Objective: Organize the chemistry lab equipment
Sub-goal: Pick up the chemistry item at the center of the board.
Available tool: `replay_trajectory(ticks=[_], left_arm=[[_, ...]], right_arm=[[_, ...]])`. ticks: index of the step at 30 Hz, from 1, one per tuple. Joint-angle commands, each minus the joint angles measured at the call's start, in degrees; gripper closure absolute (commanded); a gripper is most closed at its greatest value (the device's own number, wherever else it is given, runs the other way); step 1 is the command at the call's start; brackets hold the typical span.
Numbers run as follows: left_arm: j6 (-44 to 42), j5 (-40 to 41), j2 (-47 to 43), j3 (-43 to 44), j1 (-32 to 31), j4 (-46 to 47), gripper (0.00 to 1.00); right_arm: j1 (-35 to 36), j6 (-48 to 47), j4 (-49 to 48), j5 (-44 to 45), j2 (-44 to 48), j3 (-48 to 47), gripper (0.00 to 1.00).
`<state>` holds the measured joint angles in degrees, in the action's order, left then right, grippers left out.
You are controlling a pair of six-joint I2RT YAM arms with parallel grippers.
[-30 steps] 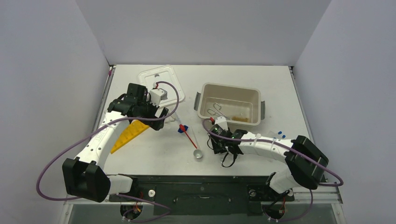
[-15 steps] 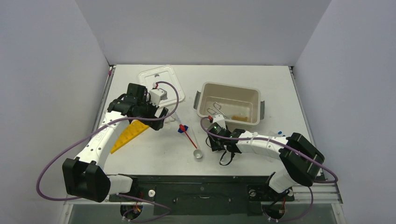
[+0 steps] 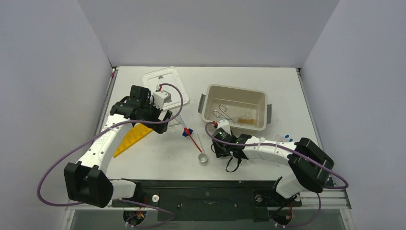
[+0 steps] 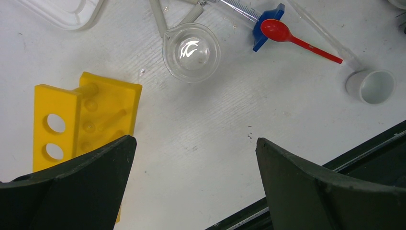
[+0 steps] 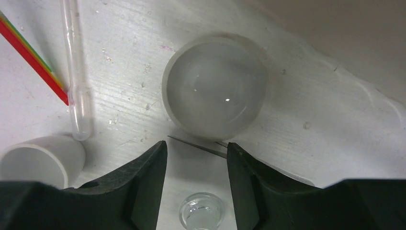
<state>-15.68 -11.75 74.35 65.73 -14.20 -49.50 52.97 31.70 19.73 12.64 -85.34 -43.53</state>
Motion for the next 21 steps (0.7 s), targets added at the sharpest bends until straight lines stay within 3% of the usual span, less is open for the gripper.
replay_trajectory(ticks=[1, 11, 21], left_arm=[[-0.53, 0.39, -1.81, 0.99, 0.15, 0.91, 0.03], [-0.4, 0.64, -1.94, 1.46, 0.21, 0.5, 0.03], [-0.58, 0.61, -1.92, 1.82, 0.21, 0.49, 0.03]], right_arm=[[1.84, 0.35, 5.27, -3.62, -0.6, 1.8, 0.54], [2.61, -1.01, 6.4, 0.36, -0.15, -0.89, 0.54], [5.83, -4.41, 5.39, 13.14, 13.39, -1.13, 0.54]])
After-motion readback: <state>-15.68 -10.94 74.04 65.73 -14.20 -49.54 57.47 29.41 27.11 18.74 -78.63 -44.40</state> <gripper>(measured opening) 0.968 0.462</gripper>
